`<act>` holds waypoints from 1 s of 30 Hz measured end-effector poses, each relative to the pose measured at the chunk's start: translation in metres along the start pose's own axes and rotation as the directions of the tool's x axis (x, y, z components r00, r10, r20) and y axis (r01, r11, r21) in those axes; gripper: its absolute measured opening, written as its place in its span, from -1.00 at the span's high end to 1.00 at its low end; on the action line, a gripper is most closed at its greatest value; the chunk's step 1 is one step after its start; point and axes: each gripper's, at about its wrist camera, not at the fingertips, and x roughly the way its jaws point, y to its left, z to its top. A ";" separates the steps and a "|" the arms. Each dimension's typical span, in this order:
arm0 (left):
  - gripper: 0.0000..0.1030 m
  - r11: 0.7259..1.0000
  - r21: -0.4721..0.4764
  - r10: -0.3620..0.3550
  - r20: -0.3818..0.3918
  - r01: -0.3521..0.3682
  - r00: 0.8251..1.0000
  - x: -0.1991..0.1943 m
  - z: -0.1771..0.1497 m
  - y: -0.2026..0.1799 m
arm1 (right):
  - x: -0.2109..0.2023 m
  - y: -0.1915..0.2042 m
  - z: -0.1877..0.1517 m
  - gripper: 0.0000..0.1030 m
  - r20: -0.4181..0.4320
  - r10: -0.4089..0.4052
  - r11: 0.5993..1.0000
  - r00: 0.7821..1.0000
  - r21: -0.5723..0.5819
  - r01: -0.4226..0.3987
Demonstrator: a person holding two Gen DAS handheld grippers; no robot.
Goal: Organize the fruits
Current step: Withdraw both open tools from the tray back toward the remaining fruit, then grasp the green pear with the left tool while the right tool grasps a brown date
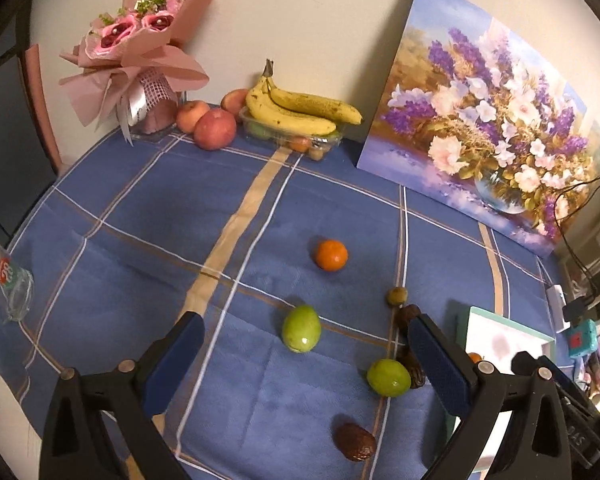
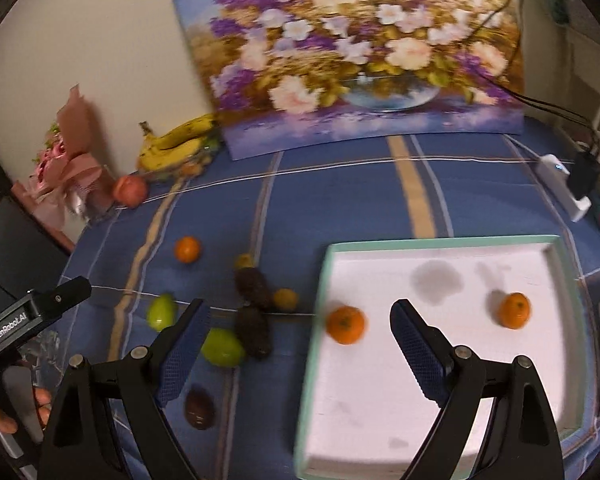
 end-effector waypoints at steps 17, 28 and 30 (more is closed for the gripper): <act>-0.97 0.997 0.023 -0.065 -0.101 0.068 0.993 0.022 0.007 0.000 | 0.030 0.042 0.011 -0.59 -0.053 0.101 0.994 0.993 -0.033 -0.103; -0.93 0.998 0.038 -0.047 -0.212 0.057 0.976 0.070 0.002 -0.007 | 0.065 0.038 0.008 -0.23 -0.149 0.086 0.996 0.985 -0.012 -0.089; -0.91 0.998 0.035 -0.047 -0.226 0.057 0.973 0.078 0.002 -0.007 | 0.072 0.038 0.006 -0.21 -0.168 0.078 0.997 0.983 -0.012 -0.082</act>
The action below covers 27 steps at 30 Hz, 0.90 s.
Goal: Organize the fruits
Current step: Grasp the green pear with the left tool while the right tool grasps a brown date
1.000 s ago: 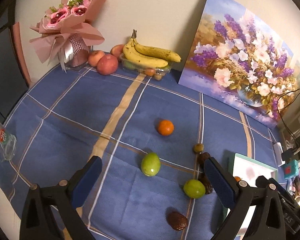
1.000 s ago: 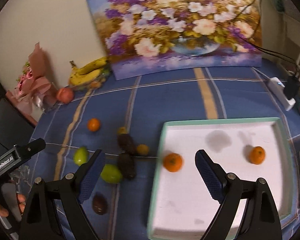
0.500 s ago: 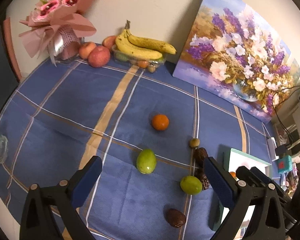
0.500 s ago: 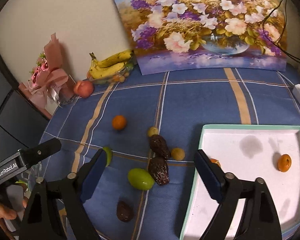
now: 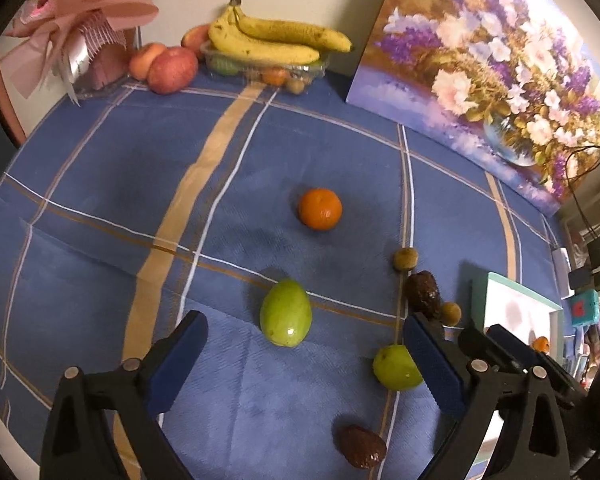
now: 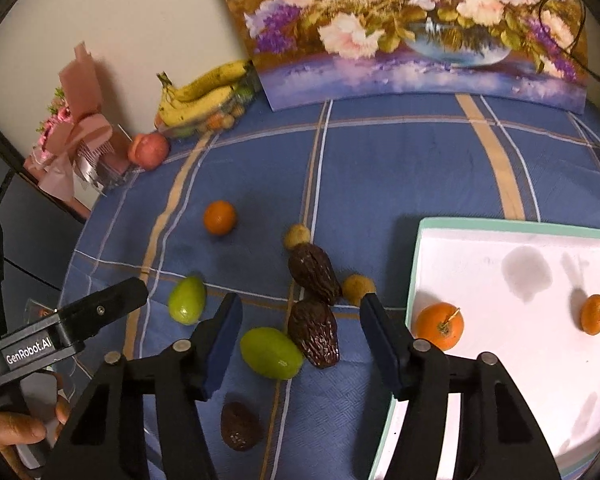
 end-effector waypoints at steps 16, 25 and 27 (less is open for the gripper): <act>-0.58 1.000 -0.026 -0.013 -0.082 0.011 0.997 0.057 0.002 0.001 | 0.054 -0.004 -0.011 0.12 -0.136 -0.044 0.999 0.990 -0.008 0.043; 0.03 1.000 -0.024 0.010 -0.090 -0.012 0.996 0.065 0.001 0.003 | 0.058 0.002 -0.011 0.24 -0.140 -0.033 0.999 0.990 -0.031 0.029; 0.16 1.000 -0.024 0.016 -0.096 -0.018 0.995 0.066 0.001 0.005 | 0.056 0.001 -0.011 0.24 -0.141 -0.030 0.999 0.990 -0.029 0.026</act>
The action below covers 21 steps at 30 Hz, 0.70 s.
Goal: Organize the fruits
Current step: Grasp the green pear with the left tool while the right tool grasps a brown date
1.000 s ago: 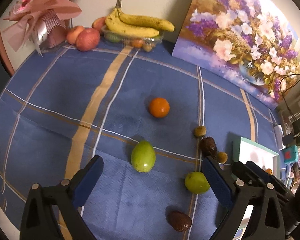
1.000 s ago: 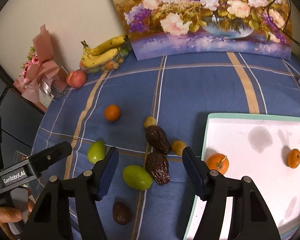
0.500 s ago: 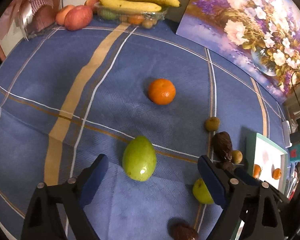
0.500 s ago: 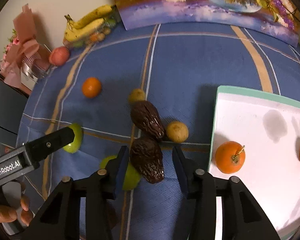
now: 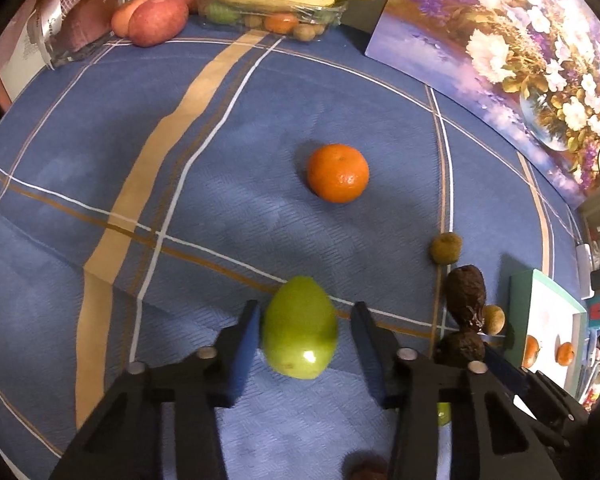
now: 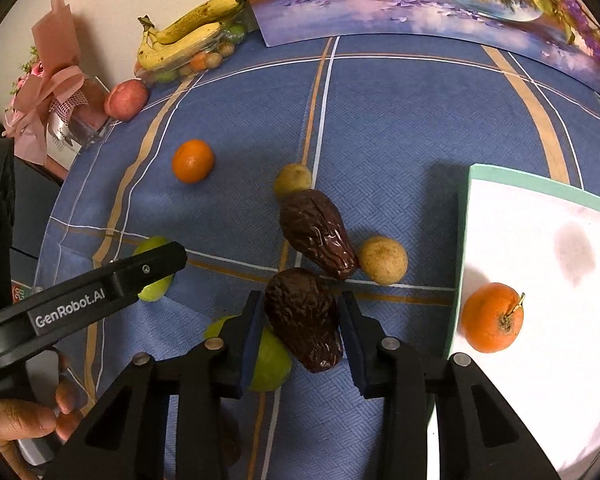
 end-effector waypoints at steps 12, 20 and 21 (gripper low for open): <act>0.20 1.000 0.000 -0.018 -0.003 0.018 1.000 -0.009 -0.001 0.002 | -0.006 0.003 0.001 0.25 0.008 0.002 1.000 1.000 -0.012 -0.002; 0.21 0.999 0.014 -0.030 0.071 0.029 0.997 -0.046 0.001 -0.007 | -0.038 0.004 0.004 0.25 0.080 0.008 1.000 0.997 -0.018 -0.006; 0.21 0.999 0.016 -0.031 0.080 0.030 0.996 -0.051 0.001 -0.009 | -0.043 0.003 0.004 0.25 0.087 0.004 1.000 0.996 -0.014 -0.003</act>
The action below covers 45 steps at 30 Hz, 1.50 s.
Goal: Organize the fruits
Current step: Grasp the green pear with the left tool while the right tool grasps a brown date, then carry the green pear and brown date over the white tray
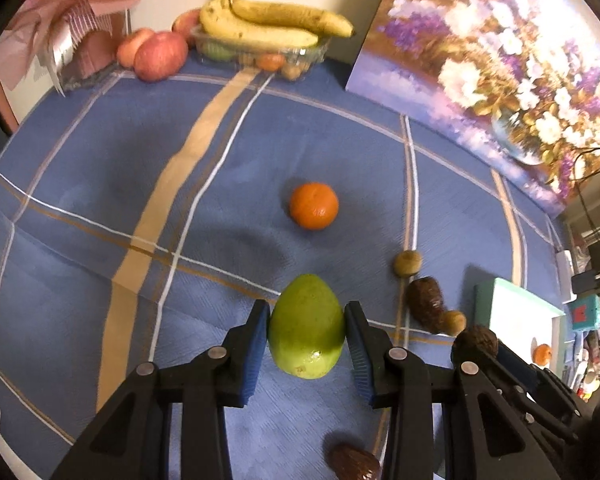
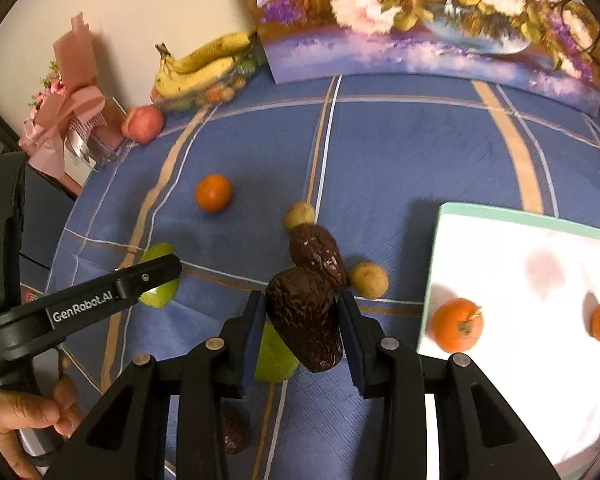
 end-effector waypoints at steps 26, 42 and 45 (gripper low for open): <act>0.21 0.990 0.127 -0.076 0.145 0.057 0.986 -0.073 -0.018 -0.053 | -0.082 -0.036 -0.019 0.25 0.104 -0.059 0.995 0.993 0.085 0.051; 0.21 0.940 0.324 -0.135 0.066 0.106 0.989 -0.061 -0.054 -0.131 | -0.122 -0.121 -0.026 0.25 0.144 -0.165 0.954 0.976 0.275 0.121; 0.21 0.926 0.360 -0.138 0.046 0.112 0.989 -0.057 -0.063 -0.146 | -0.132 -0.137 -0.029 0.25 0.150 -0.196 0.942 0.969 0.304 0.143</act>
